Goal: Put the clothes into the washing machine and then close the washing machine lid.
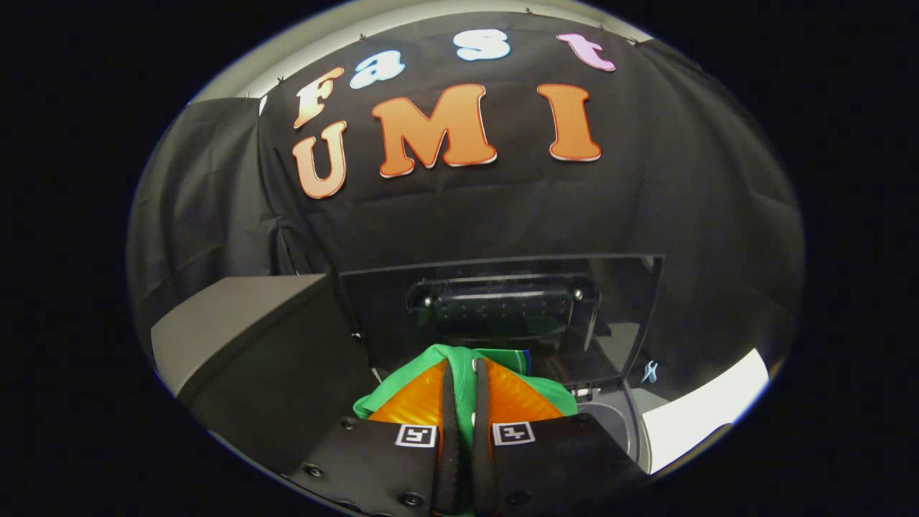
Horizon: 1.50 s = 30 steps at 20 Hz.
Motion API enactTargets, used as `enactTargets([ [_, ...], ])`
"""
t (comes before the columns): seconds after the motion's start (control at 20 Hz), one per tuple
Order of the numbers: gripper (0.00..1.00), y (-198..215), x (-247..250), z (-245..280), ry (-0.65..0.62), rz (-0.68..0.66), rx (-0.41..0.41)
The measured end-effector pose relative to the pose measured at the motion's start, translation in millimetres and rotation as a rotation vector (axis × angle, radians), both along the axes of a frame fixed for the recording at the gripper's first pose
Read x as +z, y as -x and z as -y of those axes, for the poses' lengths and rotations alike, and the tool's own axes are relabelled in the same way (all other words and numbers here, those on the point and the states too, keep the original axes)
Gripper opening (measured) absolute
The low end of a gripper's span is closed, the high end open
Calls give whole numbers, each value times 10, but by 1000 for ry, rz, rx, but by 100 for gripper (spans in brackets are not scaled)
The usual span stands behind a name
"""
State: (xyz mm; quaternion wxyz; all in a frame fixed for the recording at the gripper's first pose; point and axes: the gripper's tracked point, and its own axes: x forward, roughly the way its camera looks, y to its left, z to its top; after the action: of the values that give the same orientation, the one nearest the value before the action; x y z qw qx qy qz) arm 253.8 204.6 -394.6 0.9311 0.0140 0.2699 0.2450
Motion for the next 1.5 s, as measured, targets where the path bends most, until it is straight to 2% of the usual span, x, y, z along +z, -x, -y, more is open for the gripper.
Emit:
enactTargets([
  [0.35, 15, -3, -992, -70, 46, -199, 29],
  [0.55, 15, 87, -1379, -158, 109, -327, 66],
  [0.8, 15, 203, -1922, -112, 150, -473, 36],
  [1.0, 15, 382, -2404, -9, 239, -567, 35],
  [1.35, 18, 427, -2600, 54, 311, -643, 15],
  [1.4, 26, 416, -2581, 93, 321, -634, 11],
  [1.5, 55, 438, -2574, 110, 331, -615, 11],
])
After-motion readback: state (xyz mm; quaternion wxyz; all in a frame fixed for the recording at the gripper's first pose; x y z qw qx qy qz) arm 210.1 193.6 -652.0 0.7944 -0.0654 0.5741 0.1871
